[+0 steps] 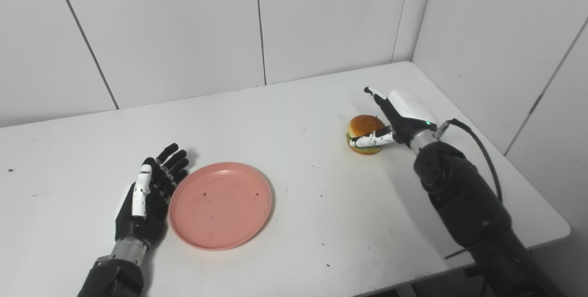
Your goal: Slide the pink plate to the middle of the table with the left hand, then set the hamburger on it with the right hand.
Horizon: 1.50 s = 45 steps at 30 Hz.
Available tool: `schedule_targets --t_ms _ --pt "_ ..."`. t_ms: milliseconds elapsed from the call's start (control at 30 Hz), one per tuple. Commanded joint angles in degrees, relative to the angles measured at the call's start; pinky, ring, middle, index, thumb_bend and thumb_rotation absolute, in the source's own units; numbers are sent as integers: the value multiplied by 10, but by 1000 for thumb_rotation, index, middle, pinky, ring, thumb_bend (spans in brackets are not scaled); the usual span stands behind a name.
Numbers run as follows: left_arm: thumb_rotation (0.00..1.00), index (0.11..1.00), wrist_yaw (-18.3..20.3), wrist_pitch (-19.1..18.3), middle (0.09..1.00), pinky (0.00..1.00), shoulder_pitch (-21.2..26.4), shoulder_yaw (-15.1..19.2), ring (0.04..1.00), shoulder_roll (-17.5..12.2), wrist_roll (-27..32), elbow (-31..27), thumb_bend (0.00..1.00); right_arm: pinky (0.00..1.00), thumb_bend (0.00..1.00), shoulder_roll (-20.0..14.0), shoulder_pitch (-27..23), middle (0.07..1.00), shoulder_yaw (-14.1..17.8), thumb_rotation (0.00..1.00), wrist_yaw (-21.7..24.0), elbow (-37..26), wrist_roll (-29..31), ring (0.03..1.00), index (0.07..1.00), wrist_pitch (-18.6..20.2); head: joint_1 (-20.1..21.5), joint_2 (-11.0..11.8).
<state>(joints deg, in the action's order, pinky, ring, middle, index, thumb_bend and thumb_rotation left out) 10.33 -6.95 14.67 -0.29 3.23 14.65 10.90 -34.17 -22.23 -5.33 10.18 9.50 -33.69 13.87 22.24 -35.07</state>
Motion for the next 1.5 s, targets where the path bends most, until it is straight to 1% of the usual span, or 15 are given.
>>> schedule_targets --t_ms 0,167,367,500,567,667,767,867,967,1033,1067,1167,1233,1267,1467 --pt "1000 815 0 -18 859 937 -9 -2 897 0 -1 5 319 747 762 -15 -22 913 -1 421 -10 -7 -5 859 917 -19 0 -1" --pt "1000 817 -3 -22 859 938 -9 -1 896 1 0 3 323 750 759 -13 -20 910 -14 429 -8 -4 -10 863 914 -14 -1 -1" --pt "1000 819 -3 -24 859 938 -9 -2 897 1 0 2 326 737 757 -10 -20 896 -29 385 -10 10 -14 847 900 -22 0 -1" --pt "1000 818 -2 -26 863 948 -10 -2 901 0 1 1 327 718 729 -10 -23 868 -43 309 -11 15 -29 823 875 -15 -1 -2" --pt "1000 816 -3 -25 860 939 -10 -2 898 1 1 1 325 712 701 -9 -23 842 -44 251 -13 17 -31 806 849 -16 -2 -3" --pt "1000 819 -2 -22 861 929 -9 -3 896 0 -1 2 321 695 671 -8 -24 818 -46 213 -16 18 -35 785 822 -13 -4 -4" --pt "1000 821 -1 -22 863 934 -10 -4 898 -2 -3 2 324 589 598 -11 -25 721 -50 164 -14 16 -36 671 764 -12 -4 -4" --pt "1000 819 -1 -19 859 921 -10 -3 891 -1 0 3 325 398 497 -12 -22 562 -51 35 -23 15 -39 483 692 -19 -4 -6" --pt "1000 816 -3 -27 857 931 -9 -2 892 -1 1 0 327 362 457 -10 -19 533 -50 7 -32 13 -38 450 666 -22 -4 -5" --pt "1000 812 -5 -30 855 937 -9 -2 892 -1 -1 -1 329 373 428 -10 -18 538 -47 1 -37 14 -35 456 650 -24 -4 -5" --pt "1000 814 -6 -31 857 937 -9 -3 894 -1 -2 -2 332 361 424 -9 -18 531 -46 0 -39 15 -34 447 639 -26 -4 -5" --pt "1000 813 -11 -34 856 938 -8 -3 894 0 -6 -3 332 319 435 -6 -18 501 -42 0 -53 13 -36 411 613 -28 -7 -6" --pt "1000 811 -13 -35 856 934 -8 -4 894 0 -8 -5 329 279 518 -3 -18 484 -39 0 -65 14 -34 373 599 -31 -7 -6" --pt "1000 813 -13 -36 855 927 -8 -4 890 0 -8 -7 326 267 529 -2 -18 481 -37 0 -70 15 -31 359 602 -33 -7 -6" --pt "1000 813 -14 -36 850 911 -13 -3 883 1 -7 -11 318 239 539 2 -12 478 -29 0 -89 0 -28 337 594 -39 -15 8"
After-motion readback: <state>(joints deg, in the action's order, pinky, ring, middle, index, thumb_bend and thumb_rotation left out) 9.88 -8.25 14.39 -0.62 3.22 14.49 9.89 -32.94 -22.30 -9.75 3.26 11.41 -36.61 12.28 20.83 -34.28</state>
